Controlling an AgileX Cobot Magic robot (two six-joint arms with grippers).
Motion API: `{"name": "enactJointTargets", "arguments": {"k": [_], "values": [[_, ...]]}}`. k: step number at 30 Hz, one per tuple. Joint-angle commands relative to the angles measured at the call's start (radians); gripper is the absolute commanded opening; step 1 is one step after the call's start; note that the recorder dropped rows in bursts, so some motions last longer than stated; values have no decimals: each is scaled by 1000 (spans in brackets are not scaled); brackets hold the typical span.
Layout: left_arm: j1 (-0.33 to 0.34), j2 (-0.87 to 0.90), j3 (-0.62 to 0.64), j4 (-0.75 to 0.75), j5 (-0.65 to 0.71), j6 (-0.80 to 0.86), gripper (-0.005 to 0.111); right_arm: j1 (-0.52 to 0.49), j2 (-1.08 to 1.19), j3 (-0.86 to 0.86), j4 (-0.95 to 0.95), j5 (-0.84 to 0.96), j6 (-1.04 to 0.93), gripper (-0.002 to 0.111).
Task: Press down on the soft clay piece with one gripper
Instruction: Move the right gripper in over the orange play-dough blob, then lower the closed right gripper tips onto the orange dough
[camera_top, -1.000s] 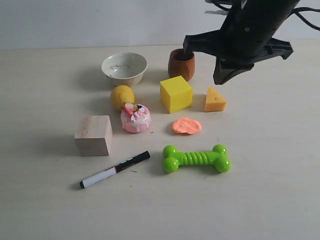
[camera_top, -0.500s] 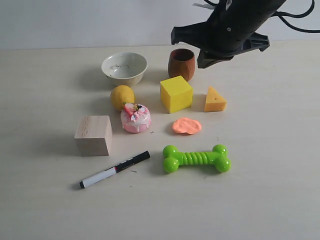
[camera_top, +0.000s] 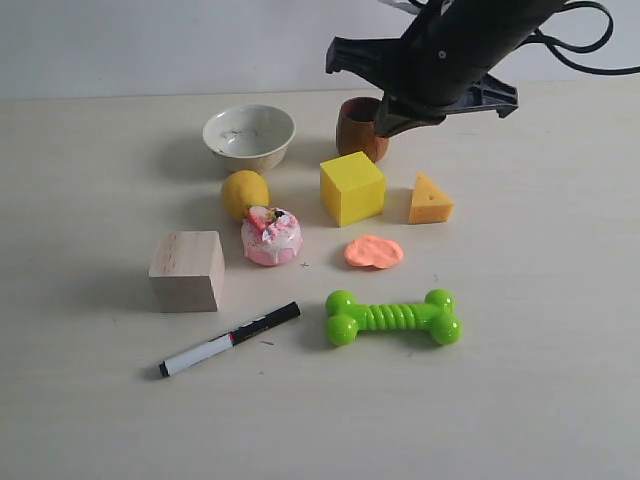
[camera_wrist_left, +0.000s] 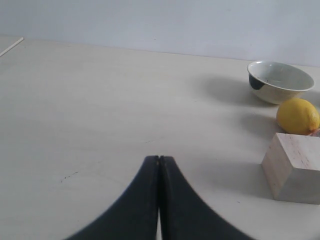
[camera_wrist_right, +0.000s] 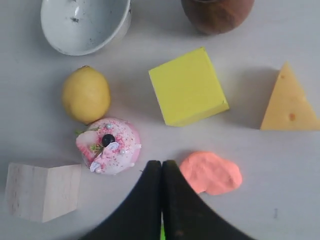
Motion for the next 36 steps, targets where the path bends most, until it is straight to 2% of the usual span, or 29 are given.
{"name": "enactJointTargets", "arguments": {"k": [1, 8, 14, 36], "values": [[-6, -7, 0, -8, -8, -3, 0, 3, 68, -21, 3, 71, 52, 0], [-6, -7, 0, -8, -8, -3, 0, 3, 176, -118, 1, 206, 86, 0], [-6, -7, 0, -8, -8, -3, 0, 3, 214, -127, -2, 275, 86, 0], [-6, -7, 0, -8, -8, -3, 0, 7, 310, -127, 1, 235, 101, 0]]}}
